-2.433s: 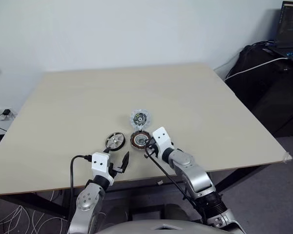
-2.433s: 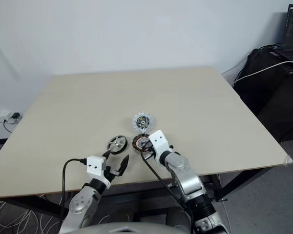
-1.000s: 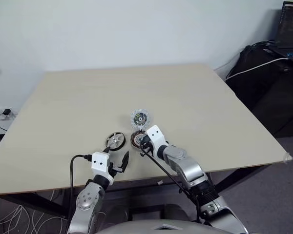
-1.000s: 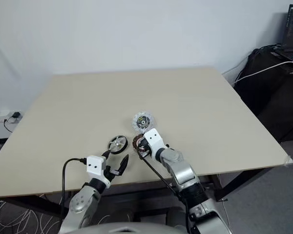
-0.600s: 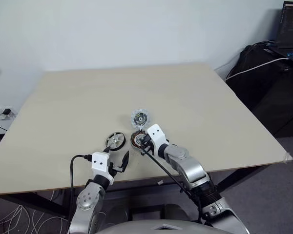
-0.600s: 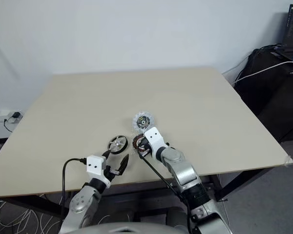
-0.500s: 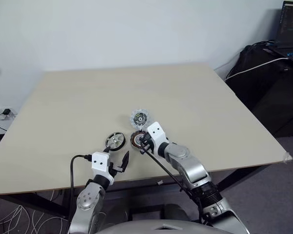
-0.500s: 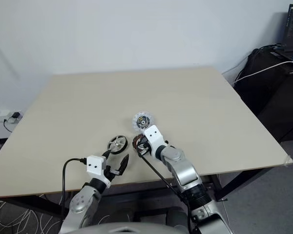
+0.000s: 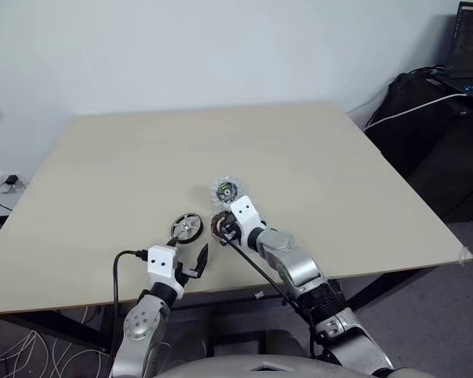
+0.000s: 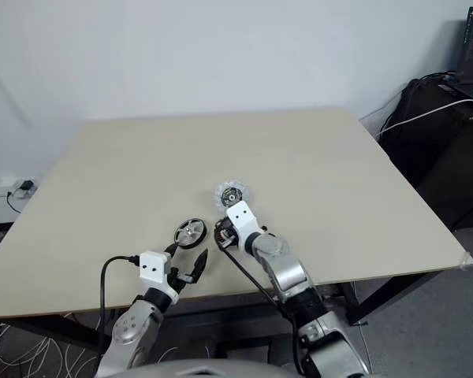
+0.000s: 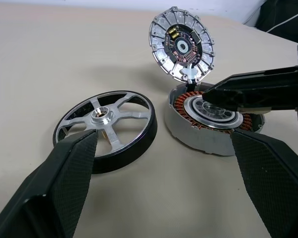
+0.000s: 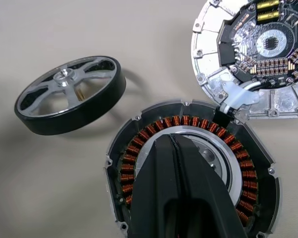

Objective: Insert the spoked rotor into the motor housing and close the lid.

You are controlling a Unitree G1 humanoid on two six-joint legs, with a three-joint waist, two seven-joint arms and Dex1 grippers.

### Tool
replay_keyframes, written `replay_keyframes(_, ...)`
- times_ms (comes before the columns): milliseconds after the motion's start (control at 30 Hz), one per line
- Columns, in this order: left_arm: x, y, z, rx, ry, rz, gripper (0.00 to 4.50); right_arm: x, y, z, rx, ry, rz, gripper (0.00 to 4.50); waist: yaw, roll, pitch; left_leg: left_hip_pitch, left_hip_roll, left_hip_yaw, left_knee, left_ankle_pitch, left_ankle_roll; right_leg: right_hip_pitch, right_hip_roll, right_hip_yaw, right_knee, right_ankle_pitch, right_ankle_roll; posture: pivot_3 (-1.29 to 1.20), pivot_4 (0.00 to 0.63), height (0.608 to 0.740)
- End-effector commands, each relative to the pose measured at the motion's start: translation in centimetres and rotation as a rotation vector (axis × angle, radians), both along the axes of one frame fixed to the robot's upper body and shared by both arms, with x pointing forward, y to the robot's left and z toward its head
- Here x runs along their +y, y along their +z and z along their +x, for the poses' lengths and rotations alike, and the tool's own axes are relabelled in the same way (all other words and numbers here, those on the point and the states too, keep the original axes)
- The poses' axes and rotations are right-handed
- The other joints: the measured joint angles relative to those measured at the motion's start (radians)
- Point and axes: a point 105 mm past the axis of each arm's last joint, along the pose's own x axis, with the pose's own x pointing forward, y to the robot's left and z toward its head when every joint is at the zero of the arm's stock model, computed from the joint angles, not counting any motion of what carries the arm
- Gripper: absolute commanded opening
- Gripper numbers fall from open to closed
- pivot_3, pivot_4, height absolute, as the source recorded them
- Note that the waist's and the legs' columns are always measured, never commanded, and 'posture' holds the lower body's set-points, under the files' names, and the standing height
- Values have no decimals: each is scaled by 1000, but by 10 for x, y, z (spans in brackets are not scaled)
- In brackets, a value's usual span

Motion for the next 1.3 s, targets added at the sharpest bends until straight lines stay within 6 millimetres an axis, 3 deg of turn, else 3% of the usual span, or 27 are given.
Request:
replay_keyframes(33,1,10,4,-48,10,-9,4500,6,11,4,-50,21,14,14,0,0,0,0,0,0,0,0,0,0,0,0,0,0,0,0,0,740)
replay_keyframes(500,0,10,4,-46,11,-15,4500,-8,-5,-21,40,15,18,14,1,0,-1,0,0,0,0,0,0,0,0,0,0,-2,3,0,0,740)
replay_keyframes(700,1,10,4,-50,20,-6,4500,-13,13,-29,4,12,86,14,2,-1,-1,0,0,0,0,0,0,0,0,0,0,-2,2,0,0,740)
replay_keyframes(833,14,14,8,-62,116,-21,4500,-20,27,-30,-46,-5,124,14,2,-2,0,0,0,0,0,-2,-3,0,0,0,0,-2,3,0,0,740)
replay_keyframes(933,17,20,10,-55,142,-129,4500,-31,33,-28,-70,-39,128,14,3,-2,0,0,0,0,1,-2,-3,0,0,0,0,-2,3,0,0,740)
replay_keyframes(1067,21,28,11,9,201,-466,4500,-40,40,-30,-86,-68,138,14,2,-4,1,-1,0,0,1,-2,-2,0,-1,-1,0,-2,3,0,0,740)
replay_keyframes(1300,28,20,12,79,212,-430,4500,-41,36,-35,-67,-82,140,14,1,-6,2,-1,0,-1,1,-1,-1,0,0,-1,-1,-2,3,0,0,740)
